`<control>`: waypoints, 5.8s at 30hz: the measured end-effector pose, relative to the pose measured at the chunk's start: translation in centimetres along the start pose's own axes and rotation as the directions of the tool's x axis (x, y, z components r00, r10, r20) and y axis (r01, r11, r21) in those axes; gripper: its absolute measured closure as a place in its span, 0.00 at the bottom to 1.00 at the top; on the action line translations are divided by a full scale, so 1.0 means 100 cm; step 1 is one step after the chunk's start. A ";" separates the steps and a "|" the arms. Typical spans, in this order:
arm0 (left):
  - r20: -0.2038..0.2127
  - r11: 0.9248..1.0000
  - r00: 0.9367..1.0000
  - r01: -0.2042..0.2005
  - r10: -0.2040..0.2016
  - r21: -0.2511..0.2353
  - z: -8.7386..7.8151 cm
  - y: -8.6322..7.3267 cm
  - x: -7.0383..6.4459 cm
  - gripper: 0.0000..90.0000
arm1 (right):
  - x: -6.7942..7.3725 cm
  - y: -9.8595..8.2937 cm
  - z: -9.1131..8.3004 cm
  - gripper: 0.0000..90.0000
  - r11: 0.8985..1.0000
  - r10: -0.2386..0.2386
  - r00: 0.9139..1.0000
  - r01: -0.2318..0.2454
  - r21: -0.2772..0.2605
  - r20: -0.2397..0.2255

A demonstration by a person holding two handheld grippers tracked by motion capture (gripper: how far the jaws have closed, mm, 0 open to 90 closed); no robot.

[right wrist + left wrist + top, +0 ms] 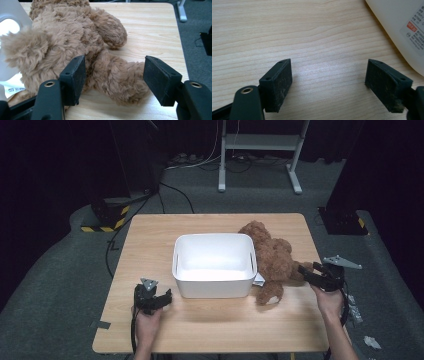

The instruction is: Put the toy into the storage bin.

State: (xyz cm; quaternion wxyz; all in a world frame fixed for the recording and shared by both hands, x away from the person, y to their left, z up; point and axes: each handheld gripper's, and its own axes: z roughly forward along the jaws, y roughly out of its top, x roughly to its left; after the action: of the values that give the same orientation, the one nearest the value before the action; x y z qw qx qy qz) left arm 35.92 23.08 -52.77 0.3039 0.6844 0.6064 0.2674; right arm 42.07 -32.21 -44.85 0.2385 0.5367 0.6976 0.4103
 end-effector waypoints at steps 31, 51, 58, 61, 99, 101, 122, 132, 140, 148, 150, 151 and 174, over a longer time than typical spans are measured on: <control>-0.001 1.000 1.000 -0.002 0.002 0.006 -0.001 0.000 0.000 0.24 | 0.032 0.056 0.052 0.26 0.997 -0.045 0.994 0.052 0.063 -0.100; -0.002 1.000 1.000 -0.001 0.001 0.006 -0.001 0.000 0.000 0.24 | 0.065 0.089 0.093 0.22 0.982 -0.114 0.985 0.132 0.138 -0.133; -0.004 1.000 1.000 0.001 -0.001 0.006 -0.001 0.000 0.000 0.24 | 0.071 0.097 0.102 0.21 0.978 -0.122 0.982 0.143 0.154 -0.141; -0.003 1.000 1.000 -0.001 0.001 0.006 -0.001 0.000 0.000 0.24 | 0.075 0.100 0.110 0.20 0.971 -0.135 0.981 0.158 0.180 -0.137; -0.002 1.000 1.000 0.002 -0.002 0.007 -0.001 0.000 0.000 0.24 | 0.064 0.083 0.148 0.62 0.903 -0.138 0.971 0.204 0.379 -0.194; -0.002 1.000 1.000 0.002 -0.002 0.007 -0.001 0.000 0.000 0.24 | 0.063 0.082 0.143 0.68 0.911 -0.138 0.970 0.203 0.358 -0.200; 0.005 1.000 1.000 -0.003 0.003 0.003 0.000 0.000 0.000 0.24 | 0.034 0.087 0.060 0.71 0.984 -0.098 0.975 0.125 0.129 -0.198; 0.006 1.000 1.000 -0.004 0.004 0.003 0.000 0.000 0.000 0.24 | 0.025 0.087 0.022 0.71 0.995 -0.093 0.972 0.098 0.012 -0.217; 0.006 1.000 1.000 -0.002 0.002 0.003 -0.001 0.000 0.000 0.25 | 0.027 0.087 0.001 0.72 0.995 -0.093 0.969 0.081 -0.062 -0.228; 0.008 1.000 1.000 -0.002 0.002 0.003 0.000 0.000 0.000 0.25 | 0.024 0.085 -0.014 0.73 0.991 -0.099 0.968 0.074 -0.116 -0.231; 0.008 1.000 1.000 0.002 -0.002 -0.001 0.000 -0.001 -0.001 0.25 | 0.023 0.085 -0.017 0.73 0.990 -0.094 0.968 0.066 -0.127 -0.234; 0.008 1.000 1.000 0.002 -0.002 -0.001 0.000 -0.001 -0.001 0.25 | 0.023 0.085 -0.018 0.73 0.989 -0.095 0.967 0.065 -0.129 -0.236; 0.008 1.000 1.000 0.000 0.000 0.001 0.000 -0.001 -0.001 0.25 | 0.022 0.100 -0.059 0.72 0.976 -0.103 0.958 0.045 -0.214 -0.267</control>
State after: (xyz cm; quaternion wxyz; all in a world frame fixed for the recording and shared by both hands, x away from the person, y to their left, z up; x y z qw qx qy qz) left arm 35.85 23.03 -52.79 0.3061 0.6856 0.6053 0.2644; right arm 42.33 -31.11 -33.09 0.2084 0.4201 0.6975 0.5419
